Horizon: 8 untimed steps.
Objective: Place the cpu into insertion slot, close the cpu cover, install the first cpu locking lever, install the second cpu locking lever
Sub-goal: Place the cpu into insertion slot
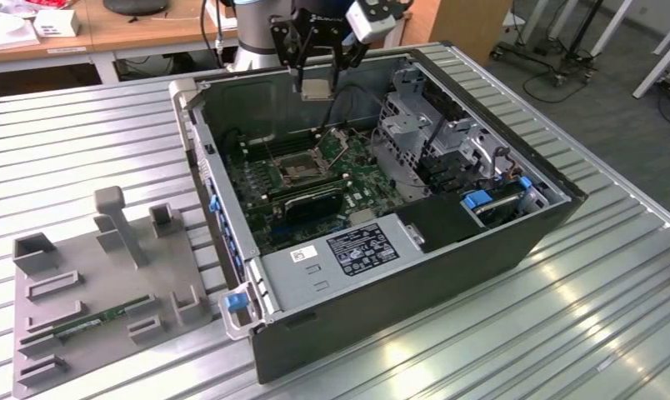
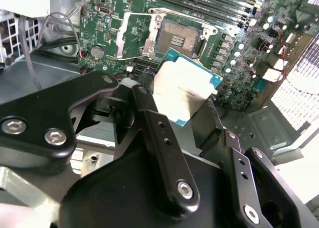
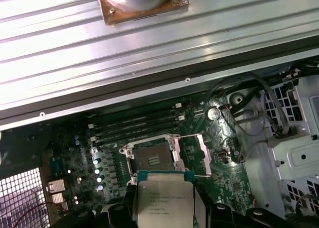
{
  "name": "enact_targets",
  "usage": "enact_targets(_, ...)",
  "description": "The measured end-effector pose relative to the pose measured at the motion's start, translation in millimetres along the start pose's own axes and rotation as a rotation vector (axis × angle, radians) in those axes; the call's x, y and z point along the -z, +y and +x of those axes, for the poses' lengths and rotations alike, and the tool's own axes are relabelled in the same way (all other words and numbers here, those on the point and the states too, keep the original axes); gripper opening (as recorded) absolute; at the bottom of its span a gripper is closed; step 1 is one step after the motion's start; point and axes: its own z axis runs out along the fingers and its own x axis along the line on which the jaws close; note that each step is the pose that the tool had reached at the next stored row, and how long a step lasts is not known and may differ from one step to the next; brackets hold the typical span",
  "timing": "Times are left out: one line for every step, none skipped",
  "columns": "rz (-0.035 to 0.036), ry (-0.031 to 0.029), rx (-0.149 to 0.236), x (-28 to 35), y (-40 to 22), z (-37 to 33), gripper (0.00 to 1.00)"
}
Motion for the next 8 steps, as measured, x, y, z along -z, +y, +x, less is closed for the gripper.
enact_targets(-0.0001,-0.0009,-0.010,0.0,0.0,0.0,0.54)
enact_targets(-0.0003,-0.0020,-0.022,-0.1,0.0,0.0,0.54)
enact_targets(-0.0006,-0.0031,-0.034,-0.2,0.0,0.0,0.54)
enact_targets(-0.0008,-0.0042,-0.047,-0.3,0.0,0.0,0.54)
enact_targets(-0.0011,-0.0054,-0.060,-0.4,0.0,0.0,0.54)
enact_targets(-0.0014,-0.0067,-0.075,-0.5,-0.1,0.0,0.54)
enact_targets(-0.0017,-0.0082,-0.092,-0.6,-0.1,0.0,0.54)
enact_targets(-0.0020,-0.0097,-0.108,-0.7,-0.1,0.0,0.54)
